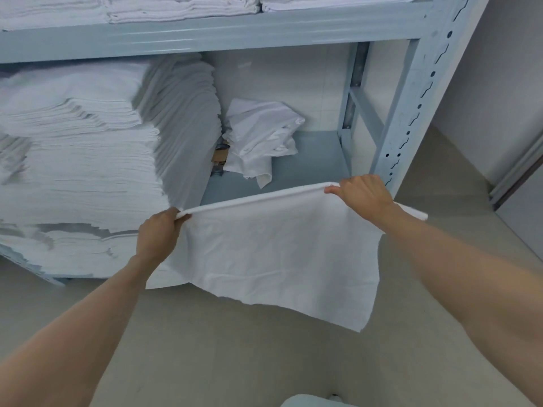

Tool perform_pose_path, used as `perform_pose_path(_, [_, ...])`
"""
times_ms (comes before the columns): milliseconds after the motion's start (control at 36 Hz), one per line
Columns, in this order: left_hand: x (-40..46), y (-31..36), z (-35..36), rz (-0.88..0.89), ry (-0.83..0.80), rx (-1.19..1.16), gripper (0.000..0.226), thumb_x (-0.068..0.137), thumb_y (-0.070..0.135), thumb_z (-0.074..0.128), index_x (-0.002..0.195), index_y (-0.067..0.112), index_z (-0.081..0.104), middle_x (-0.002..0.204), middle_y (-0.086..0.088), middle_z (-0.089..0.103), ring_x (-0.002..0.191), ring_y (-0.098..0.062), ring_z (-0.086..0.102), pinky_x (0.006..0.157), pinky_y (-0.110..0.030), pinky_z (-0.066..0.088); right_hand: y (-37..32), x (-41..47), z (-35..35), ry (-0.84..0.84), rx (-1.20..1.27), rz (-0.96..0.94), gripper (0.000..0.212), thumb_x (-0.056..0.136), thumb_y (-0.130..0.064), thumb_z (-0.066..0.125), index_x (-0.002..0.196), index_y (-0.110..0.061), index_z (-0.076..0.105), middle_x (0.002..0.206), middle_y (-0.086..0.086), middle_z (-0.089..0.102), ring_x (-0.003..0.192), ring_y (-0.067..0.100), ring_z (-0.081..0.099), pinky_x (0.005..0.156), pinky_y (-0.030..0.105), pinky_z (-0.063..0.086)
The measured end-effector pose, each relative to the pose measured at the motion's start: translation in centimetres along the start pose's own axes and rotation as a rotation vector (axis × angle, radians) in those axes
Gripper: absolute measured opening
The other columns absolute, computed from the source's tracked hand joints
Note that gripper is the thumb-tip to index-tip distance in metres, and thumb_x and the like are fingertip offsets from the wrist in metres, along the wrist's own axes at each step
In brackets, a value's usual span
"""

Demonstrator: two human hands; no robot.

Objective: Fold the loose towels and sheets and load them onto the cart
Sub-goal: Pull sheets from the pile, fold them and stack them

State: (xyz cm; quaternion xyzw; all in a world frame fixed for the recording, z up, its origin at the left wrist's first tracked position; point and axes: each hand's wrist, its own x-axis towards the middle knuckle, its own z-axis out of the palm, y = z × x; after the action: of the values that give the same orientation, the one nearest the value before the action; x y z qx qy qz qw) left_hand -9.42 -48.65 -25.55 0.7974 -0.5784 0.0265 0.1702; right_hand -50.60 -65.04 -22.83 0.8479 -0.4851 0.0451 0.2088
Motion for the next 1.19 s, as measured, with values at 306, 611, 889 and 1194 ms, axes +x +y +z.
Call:
perform_pose_path(306, [2.4, 7.9, -0.2, -0.056, -0.19, -0.213, 0.061, 0.101, 0.043, 0.05, 0.054, 0.007, 0.036, 0.053, -0.013, 0.043, 0.055, -0.03, 0.044, 0.055, -0.036, 0.029, -4.8, 0.5, 1.1, -0.265, 0.577, 0.555, 0.048, 0.105, -0.037, 0.034, 0.106, -0.001, 0.065, 0.114, 0.019, 0.065, 0.102, 0.036, 0.062, 0.071, 0.033, 0.038])
perform_pose_path(611, [1.7, 15.4, 3.0, 0.086, -0.377, -0.208, 0.057, 0.102, 0.044, 0.046, 0.056, 0.014, 0.032, 0.058, -0.009, 0.042, 0.06, -0.025, 0.044, 0.059, -0.036, 0.03, -12.7, 1.7, -2.6, -0.453, 0.984, 0.507, 0.038, 0.101, -0.032, 0.044, 0.097, 0.001, 0.062, 0.101, 0.021, 0.068, 0.092, 0.037, 0.067, 0.073, 0.036, 0.051])
perform_pose_path(889, [0.9, 16.1, 2.6, 0.077, -0.506, -0.246, 0.047, 0.104, 0.04, 0.043, 0.064, 0.017, 0.044, 0.085, -0.009, 0.055, 0.08, -0.026, 0.051, 0.073, -0.034, 0.038, -13.5, 2.0, -3.6, -0.641, 1.502, 0.668, 0.017, 0.092, -0.007, 0.044, 0.095, 0.005, 0.056, 0.068, 0.02, 0.063, 0.041, 0.027, 0.063, 0.041, 0.031, 0.052])
perform_pose_path(1194, [-0.2, 15.6, 1.2, 0.097, -0.505, -0.335, 0.046, 0.104, 0.034, 0.048, 0.068, 0.005, 0.049, 0.07, -0.015, 0.049, 0.062, -0.023, 0.041, 0.062, -0.033, 0.032, -13.1, 2.2, -4.3, -0.607, 1.652, 0.916, 0.023, 0.094, 0.001, 0.035, 0.086, 0.009, 0.054, 0.053, 0.021, 0.066, 0.041, 0.03, 0.065, 0.037, 0.026, 0.049])
